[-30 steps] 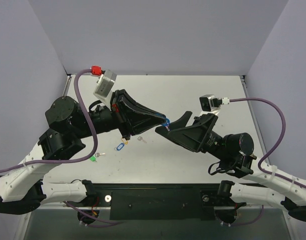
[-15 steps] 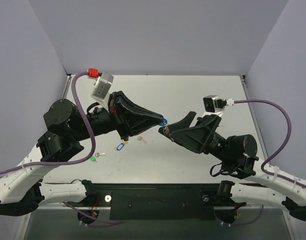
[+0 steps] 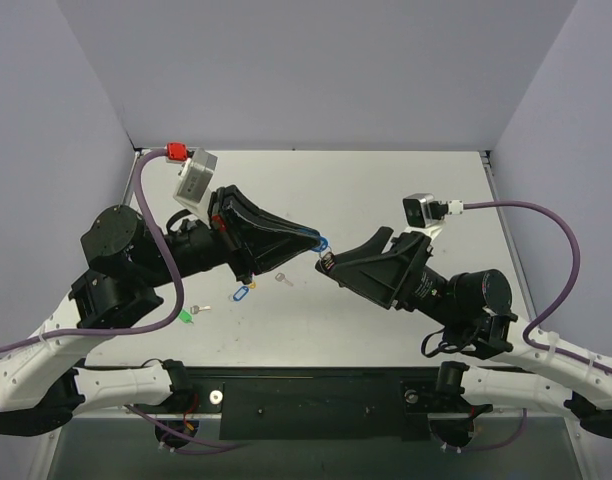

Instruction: Remove the keys from the keyring

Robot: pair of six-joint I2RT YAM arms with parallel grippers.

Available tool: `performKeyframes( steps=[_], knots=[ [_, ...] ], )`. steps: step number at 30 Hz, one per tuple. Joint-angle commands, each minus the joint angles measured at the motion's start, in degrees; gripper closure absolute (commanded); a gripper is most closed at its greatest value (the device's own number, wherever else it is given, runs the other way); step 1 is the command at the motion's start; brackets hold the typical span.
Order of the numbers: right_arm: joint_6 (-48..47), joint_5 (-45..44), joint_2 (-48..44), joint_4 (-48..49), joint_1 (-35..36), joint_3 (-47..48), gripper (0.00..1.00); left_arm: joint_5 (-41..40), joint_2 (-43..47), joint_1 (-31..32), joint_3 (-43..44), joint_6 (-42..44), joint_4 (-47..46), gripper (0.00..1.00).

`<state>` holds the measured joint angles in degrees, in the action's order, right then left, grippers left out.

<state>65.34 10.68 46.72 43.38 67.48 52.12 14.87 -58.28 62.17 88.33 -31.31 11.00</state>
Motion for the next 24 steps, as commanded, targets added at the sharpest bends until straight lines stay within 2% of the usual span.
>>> performKeyframes(
  steps=[1, 16, 24],
  knots=[
    [-2.41, -1.18, -0.23, 2.16, 0.81, 2.99, 0.58, -1.51, 1.5, 0.23, -0.18, 0.02, -3.09, 1.0],
    [-3.46, -1.98, 0.04, 0.48, 1.6, 3.69, 0.76, -3.1, 2.82, 0.23, -1.59, 0.2, -3.18, 1.0],
    [-4.52, -2.41, 0.13, -2.59, 2.04, 4.48, 0.97, -2.92, 3.96, 0.23, -3.34, 0.02, -4.67, 1.0]
  ],
)
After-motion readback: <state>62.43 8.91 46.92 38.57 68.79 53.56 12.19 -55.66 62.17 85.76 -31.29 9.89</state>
